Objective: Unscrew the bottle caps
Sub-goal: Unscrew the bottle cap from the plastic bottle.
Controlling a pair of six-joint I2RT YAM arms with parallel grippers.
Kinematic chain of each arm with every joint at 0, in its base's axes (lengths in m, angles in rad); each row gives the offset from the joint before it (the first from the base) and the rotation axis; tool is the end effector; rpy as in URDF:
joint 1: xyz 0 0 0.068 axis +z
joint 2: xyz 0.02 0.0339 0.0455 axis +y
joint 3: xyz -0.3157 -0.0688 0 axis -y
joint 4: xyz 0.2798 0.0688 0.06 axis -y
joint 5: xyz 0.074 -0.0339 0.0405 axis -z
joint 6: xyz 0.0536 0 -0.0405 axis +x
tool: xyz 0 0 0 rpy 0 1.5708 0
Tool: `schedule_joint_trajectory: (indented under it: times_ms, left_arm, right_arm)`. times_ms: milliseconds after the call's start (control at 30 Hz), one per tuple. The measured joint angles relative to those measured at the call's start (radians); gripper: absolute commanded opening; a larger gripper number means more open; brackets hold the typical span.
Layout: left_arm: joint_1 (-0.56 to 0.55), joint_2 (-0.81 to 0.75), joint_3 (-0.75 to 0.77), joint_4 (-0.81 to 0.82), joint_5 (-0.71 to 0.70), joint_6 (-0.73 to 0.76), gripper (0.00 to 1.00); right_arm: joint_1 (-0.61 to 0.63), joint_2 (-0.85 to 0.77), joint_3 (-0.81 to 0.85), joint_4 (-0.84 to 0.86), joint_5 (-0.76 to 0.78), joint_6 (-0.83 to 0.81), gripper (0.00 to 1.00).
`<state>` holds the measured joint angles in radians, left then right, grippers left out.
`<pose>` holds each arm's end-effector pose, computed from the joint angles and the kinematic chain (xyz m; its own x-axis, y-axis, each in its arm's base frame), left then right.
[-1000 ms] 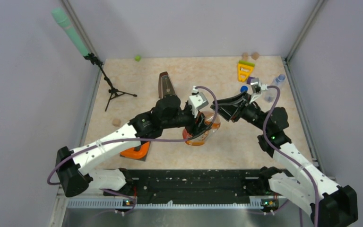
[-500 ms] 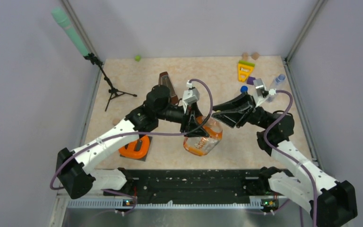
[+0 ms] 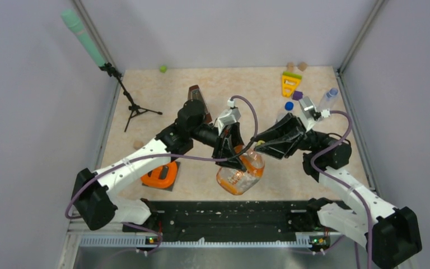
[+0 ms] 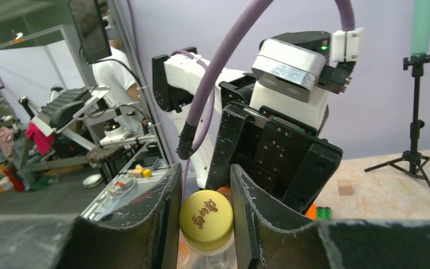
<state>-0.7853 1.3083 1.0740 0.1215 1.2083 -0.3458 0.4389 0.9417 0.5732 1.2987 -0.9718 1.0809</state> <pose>0.1884 -0.2593 0.4013 -0.3826 0.2125 -0.8992 0.8270 -0.3551 -0.4358 0.1434 0.1162 0.4075 -0.2642 0.4256 -0.8655 -0.9634 -0.1592 0.2158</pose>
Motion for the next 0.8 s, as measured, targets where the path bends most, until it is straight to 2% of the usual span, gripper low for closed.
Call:
schedule_joint_trajectory:
  times_ms: [167,500,700,800]
  left_arm:
    - [-0.005,0.010,0.000,0.032,0.052,-0.019,0.00]
    - [-0.005,0.013,0.006,0.006,0.036,0.016,0.00]
    - [0.009,0.013,0.072,-0.223,-0.029,0.196,0.00]
    - [0.010,0.011,0.084,-0.262,-0.083,0.234,0.00]
  right_arm:
    - [0.004,0.006,0.019,0.035,-0.053,0.024,0.00]
    - [0.004,0.015,0.021,0.054,-0.051,0.017,0.00]
    - [0.002,-0.029,0.021,-0.126,-0.024,-0.107,0.00]
    - [-0.003,-0.064,0.021,-0.240,0.011,-0.182,0.00]
